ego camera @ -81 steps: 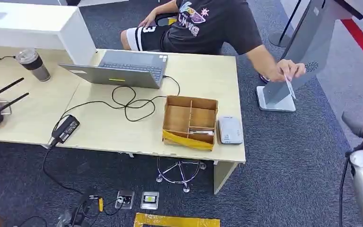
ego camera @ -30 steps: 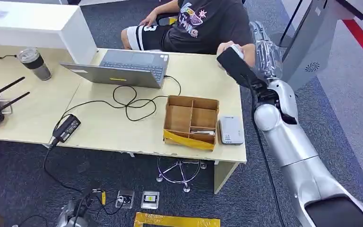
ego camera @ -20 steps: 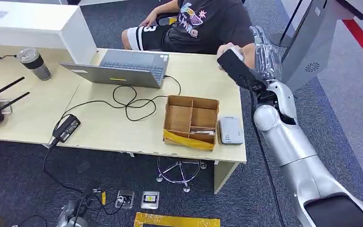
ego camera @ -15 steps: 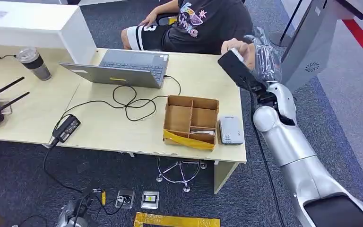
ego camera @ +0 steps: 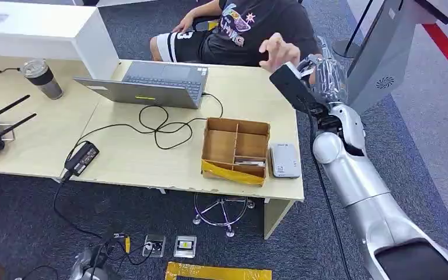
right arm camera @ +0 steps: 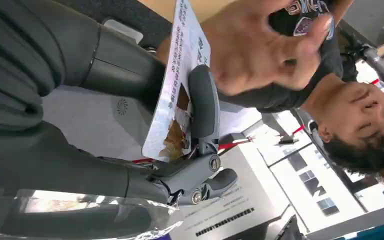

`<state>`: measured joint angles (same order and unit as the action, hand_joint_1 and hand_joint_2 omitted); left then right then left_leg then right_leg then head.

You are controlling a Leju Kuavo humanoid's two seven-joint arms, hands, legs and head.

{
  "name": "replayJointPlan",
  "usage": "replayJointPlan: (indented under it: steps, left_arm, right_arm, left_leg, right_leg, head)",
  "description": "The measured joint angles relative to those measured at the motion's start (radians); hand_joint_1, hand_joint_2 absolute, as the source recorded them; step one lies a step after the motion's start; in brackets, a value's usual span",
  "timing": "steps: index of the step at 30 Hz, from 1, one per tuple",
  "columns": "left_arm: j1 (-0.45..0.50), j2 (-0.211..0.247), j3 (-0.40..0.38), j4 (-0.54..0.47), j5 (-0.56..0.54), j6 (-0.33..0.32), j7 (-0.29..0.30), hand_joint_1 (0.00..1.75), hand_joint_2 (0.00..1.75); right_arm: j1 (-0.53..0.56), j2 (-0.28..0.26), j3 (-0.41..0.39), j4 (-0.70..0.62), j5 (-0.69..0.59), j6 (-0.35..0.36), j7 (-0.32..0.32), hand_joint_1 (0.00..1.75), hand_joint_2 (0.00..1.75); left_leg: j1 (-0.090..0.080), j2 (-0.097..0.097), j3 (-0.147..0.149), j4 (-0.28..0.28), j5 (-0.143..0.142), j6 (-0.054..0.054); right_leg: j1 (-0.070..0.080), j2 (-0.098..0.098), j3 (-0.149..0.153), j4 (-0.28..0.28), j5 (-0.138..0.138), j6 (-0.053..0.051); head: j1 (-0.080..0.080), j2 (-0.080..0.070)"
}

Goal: Pass the card to the sensor for recognition and then transmit it.

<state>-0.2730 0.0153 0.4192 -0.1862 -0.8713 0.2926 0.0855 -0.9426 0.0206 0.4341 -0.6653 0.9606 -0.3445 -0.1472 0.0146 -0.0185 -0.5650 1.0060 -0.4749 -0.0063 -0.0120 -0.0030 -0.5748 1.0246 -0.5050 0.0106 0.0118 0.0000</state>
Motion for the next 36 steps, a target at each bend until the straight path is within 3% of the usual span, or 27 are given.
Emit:
replayJointPlan:
  steps: [19, 36]
  left_arm:
    - [0.005, 0.0, 0.0, 0.0, 0.008, 0.0, 0.0, 0.0, 1.75]
    - [0.017, 0.005, 0.0, 0.0, 0.023, 0.011, 0.0, 0.0, 1.75]
  right_arm:
    - [0.085, -0.024, -0.004, 0.022, -0.039, -0.004, 0.038, 1.75, 1.75]
    - [0.209, -0.06, -0.074, 0.127, -0.156, -0.056, 0.042, 1.75, 1.75]
  left_leg:
    - [0.0, 0.002, 0.0, 0.0, 0.0, 0.0]
    - [0.0, 0.003, -0.001, 0.0, -0.001, -0.001]
  right_leg:
    - [0.0, 0.001, -0.001, 0.0, 0.0, 0.0]
    - [0.0, 0.003, -0.002, 0.0, 0.0, 0.0]
  head:
    - [0.0, 0.0]
    - [0.0, 0.0]
